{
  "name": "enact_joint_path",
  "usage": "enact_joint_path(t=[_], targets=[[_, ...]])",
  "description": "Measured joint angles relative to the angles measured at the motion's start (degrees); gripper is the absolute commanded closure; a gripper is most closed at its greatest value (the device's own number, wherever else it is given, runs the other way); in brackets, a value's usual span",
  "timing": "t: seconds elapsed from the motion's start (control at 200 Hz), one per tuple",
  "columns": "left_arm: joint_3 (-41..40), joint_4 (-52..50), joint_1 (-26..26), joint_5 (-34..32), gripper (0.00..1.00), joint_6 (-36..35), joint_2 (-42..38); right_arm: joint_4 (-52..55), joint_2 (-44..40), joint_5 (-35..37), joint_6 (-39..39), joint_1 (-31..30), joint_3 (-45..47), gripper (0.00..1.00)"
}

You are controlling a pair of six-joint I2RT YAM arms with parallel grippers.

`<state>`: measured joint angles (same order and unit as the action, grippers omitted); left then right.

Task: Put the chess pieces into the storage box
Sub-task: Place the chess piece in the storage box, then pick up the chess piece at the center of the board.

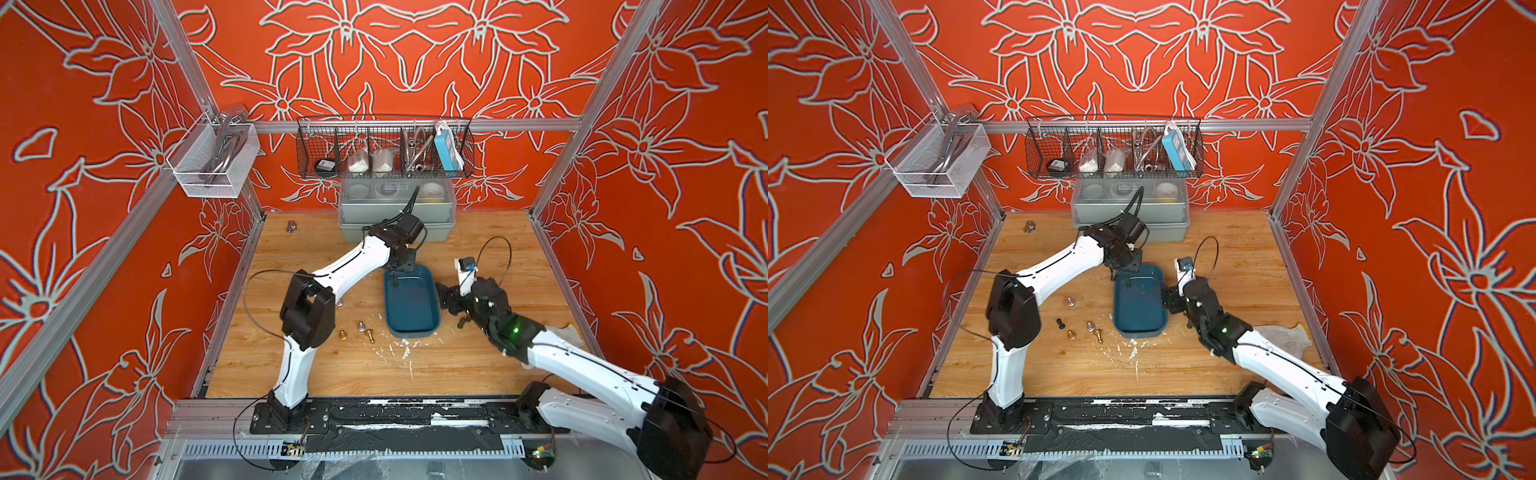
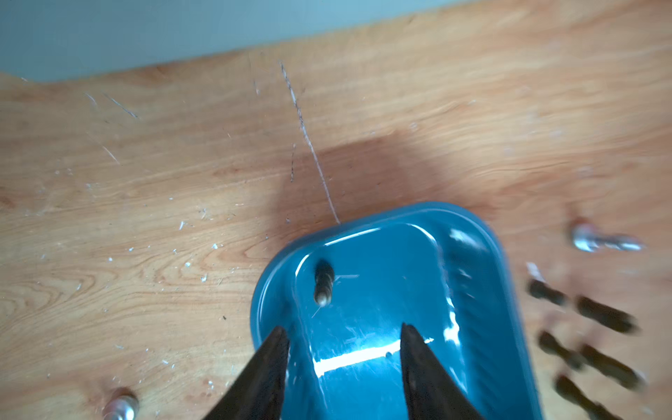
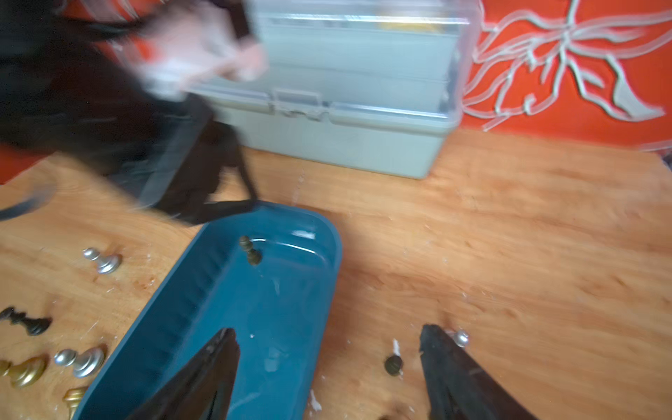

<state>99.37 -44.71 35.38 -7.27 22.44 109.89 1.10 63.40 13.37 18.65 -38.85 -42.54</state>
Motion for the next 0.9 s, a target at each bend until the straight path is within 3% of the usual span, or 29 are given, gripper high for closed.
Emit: enact_joint_path(t=[0.17,0.365,0.606,0.901], targets=[[-24.02,11.67,0.66,2.27,0.44,0.04,-24.65,19.12,11.8,-3.76,5.05,5.18,-20.79,0.24],[-41.88,18.49,0.98,6.93,0.42,-1.57,-45.33,34.82,25.24,-7.5,6.49,10.03,-28.09,0.36],[-56.22,22.45,1.03,14.12,0.38,-2.1,-59.41,43.45,37.0,-7.85,5.81,10.4,-30.71,0.43],[-61.86,25.83,1.03,16.11,0.38,-2.03,-61.13,43.89,42.14,-7.87,4.74,11.85,-32.81,0.57]])
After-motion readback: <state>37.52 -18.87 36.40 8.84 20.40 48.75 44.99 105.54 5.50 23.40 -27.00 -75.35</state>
